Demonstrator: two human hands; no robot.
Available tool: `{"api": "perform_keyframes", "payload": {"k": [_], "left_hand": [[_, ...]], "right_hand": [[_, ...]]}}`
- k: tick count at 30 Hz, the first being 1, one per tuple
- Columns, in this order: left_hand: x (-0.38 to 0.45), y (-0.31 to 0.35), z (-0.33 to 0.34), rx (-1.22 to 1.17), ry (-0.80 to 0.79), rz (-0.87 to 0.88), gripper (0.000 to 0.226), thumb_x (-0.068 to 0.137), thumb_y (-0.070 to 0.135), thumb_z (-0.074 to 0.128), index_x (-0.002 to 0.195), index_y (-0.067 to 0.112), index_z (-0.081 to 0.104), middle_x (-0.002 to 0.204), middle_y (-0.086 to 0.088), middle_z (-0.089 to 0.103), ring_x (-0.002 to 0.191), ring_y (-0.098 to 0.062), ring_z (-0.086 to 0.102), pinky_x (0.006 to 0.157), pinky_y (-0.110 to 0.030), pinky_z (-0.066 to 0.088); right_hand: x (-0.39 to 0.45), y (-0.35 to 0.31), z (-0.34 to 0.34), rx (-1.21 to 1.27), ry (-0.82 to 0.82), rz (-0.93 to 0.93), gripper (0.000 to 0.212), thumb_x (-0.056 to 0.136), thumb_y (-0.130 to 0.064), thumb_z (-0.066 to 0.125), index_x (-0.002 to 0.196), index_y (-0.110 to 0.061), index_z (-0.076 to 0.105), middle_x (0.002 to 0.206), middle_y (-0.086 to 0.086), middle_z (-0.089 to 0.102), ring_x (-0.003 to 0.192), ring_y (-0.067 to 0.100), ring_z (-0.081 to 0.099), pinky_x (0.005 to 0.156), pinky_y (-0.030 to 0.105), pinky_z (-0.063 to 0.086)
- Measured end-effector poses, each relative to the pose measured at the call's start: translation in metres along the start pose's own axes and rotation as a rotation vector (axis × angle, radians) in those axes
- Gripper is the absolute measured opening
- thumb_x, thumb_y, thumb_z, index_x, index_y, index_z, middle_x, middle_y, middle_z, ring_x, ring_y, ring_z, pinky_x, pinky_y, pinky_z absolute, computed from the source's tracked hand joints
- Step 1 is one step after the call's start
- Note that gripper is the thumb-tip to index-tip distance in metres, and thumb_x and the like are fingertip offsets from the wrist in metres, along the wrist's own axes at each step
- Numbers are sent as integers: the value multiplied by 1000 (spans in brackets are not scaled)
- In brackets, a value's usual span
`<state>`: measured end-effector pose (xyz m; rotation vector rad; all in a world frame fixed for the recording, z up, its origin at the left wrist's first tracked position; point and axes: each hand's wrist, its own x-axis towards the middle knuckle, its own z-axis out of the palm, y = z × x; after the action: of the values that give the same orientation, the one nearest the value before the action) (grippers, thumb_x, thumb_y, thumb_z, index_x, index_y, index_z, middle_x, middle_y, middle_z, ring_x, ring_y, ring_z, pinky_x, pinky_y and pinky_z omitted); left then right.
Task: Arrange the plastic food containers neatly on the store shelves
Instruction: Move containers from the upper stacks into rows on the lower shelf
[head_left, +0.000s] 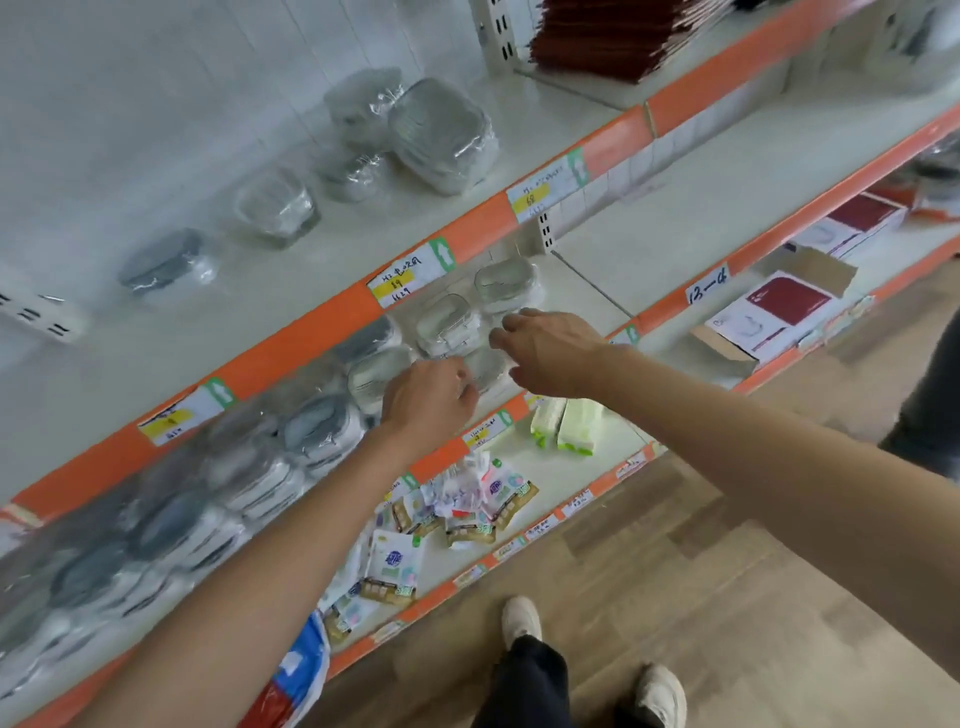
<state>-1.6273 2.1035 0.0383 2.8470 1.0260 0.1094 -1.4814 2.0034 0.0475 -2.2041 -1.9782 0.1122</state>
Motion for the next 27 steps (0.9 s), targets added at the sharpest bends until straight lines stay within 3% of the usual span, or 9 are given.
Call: {"api": "perform_keyframes", "payload": {"k": [5, 8, 14, 20, 27], "left_hand": [[14, -9, -60, -38, 167, -42, 15, 86, 25, 55, 87, 19, 69, 84, 1, 69, 82, -23, 63, 59, -27, 40], [17, -24, -87, -123, 247, -70, 13, 85, 24, 58, 86, 18, 69, 83, 0, 69, 82, -23, 63, 67, -32, 48], [22, -101, -119, -221, 424, -196, 10, 84, 17, 59, 86, 13, 68, 90, -5, 62, 88, -23, 58, 76, -31, 43], [49, -201, -146, -215, 416, -317, 36, 86, 17, 61, 120, 5, 58, 124, -14, 51, 121, -29, 45, 99, -36, 37], [80, -292, -147, -164, 354, -356, 52, 87, 21, 61, 133, 3, 44, 138, -13, 41, 130, -30, 36, 104, -37, 34]], "right_hand": [[20, -20, -36, -3, 71, -37, 36, 90, -20, 53, 125, -14, 48, 120, 5, 50, 120, 22, 44, 72, 32, 39], [36, -25, -55, -9, 101, -51, 38, 89, -20, 53, 126, -14, 49, 122, 6, 50, 121, 23, 44, 78, 35, 45], [89, -54, -75, -109, 160, -130, 40, 91, -22, 52, 129, -12, 48, 124, 8, 47, 119, 24, 40, 84, 36, 40], [166, -87, -83, -181, 129, -196, 48, 94, -32, 49, 137, -15, 41, 133, 4, 43, 126, 20, 35, 97, 33, 34], [258, -108, -73, -212, 69, -139, 49, 94, -36, 48, 137, -15, 40, 138, 3, 40, 129, 20, 33, 102, 32, 32]]}}
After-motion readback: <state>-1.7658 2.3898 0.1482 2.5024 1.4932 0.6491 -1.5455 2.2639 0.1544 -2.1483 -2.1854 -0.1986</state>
